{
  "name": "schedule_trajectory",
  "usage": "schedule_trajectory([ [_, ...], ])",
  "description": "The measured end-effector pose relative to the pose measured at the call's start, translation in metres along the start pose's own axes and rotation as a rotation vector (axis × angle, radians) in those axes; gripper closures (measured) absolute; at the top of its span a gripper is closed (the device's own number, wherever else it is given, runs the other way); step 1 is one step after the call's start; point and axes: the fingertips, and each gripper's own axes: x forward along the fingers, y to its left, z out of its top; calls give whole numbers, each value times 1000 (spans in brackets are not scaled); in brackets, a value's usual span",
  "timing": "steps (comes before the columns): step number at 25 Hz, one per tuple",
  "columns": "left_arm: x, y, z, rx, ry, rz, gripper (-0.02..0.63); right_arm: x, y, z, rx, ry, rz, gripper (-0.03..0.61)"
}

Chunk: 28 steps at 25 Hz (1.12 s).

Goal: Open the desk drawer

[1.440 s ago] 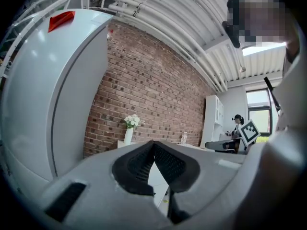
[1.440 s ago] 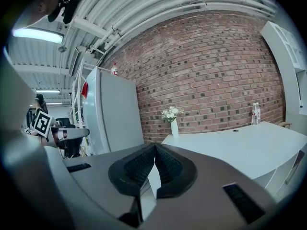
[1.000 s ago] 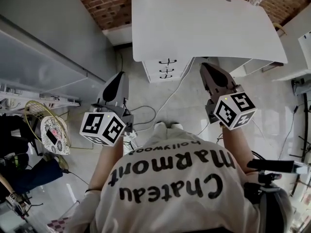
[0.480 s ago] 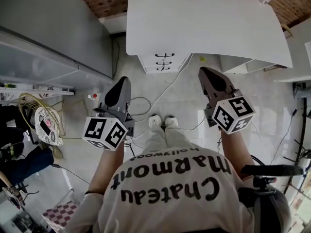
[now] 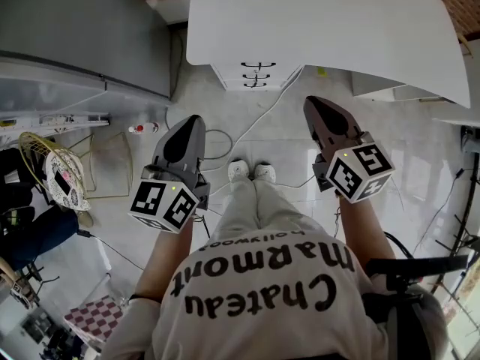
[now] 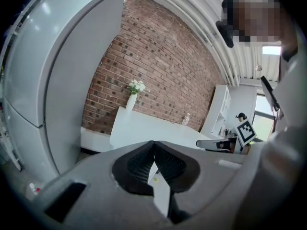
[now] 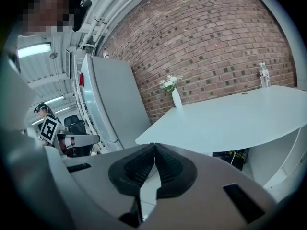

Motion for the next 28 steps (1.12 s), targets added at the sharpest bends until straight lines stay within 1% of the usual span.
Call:
schedule_trajectory([
  [4, 20, 10, -22, 8, -8, -11, 598, 20, -14, -27, -4, 7, 7, 567],
  [9, 39, 28, -55, 7, -3, -17, 598, 46, -35, -58, 30, -5, -4, 568],
  [14, 58, 56, -85, -3, -17, 7, 598, 78, -50, -83, 14, -25, 9, 567],
  [19, 77, 83, -106, 7, -37, 12, 598, 113, -66, -102, 1, -37, 16, 566],
  [24, 91, 101, -119, 37, -69, 4, 598, 139, -76, -113, -27, -73, 30, 568],
  [28, 103, 114, -143, 60, -87, -18, 598, 158, -86, -132, -63, -108, 41, 568],
])
